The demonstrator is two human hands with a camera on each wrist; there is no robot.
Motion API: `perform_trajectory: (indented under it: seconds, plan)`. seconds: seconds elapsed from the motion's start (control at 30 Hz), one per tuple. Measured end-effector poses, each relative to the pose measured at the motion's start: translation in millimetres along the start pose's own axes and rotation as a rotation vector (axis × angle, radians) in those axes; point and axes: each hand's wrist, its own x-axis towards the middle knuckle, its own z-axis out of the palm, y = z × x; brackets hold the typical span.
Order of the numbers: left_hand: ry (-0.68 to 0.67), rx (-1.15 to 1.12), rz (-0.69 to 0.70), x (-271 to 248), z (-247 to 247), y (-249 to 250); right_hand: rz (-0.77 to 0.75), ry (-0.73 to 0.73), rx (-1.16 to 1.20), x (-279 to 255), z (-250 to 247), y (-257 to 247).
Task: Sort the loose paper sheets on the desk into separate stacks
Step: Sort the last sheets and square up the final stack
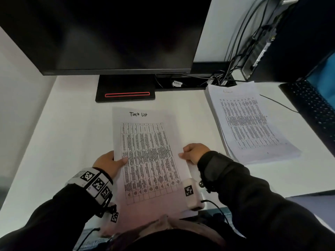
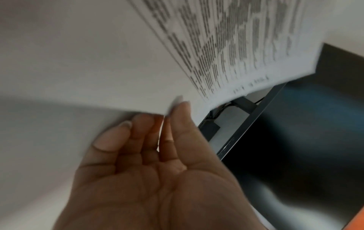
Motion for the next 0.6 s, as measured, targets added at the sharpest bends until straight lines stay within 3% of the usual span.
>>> perform_trajectory:
  seconds: [0.23,0.33,0.43,0.6]
  plan:
    - [0.097,-0.331,0.151,-5.8,-1.2,19.6,-0.091,0.063,0.148,-6.6,-12.7,9.0]
    - [0.087,-0.438,0.216,-6.8,5.0,40.0,-0.15,0.08,0.047,-12.4,-28.7,10.0]
    - [0.099,-0.402,0.235,-5.0,18.7,68.6,-0.188,0.153,-0.012,-13.1,-54.5,11.9]
    - [0.078,-0.298,0.153,4.6,56.9,123.6,-0.215,0.225,0.005,-2.9,-117.1,22.9]
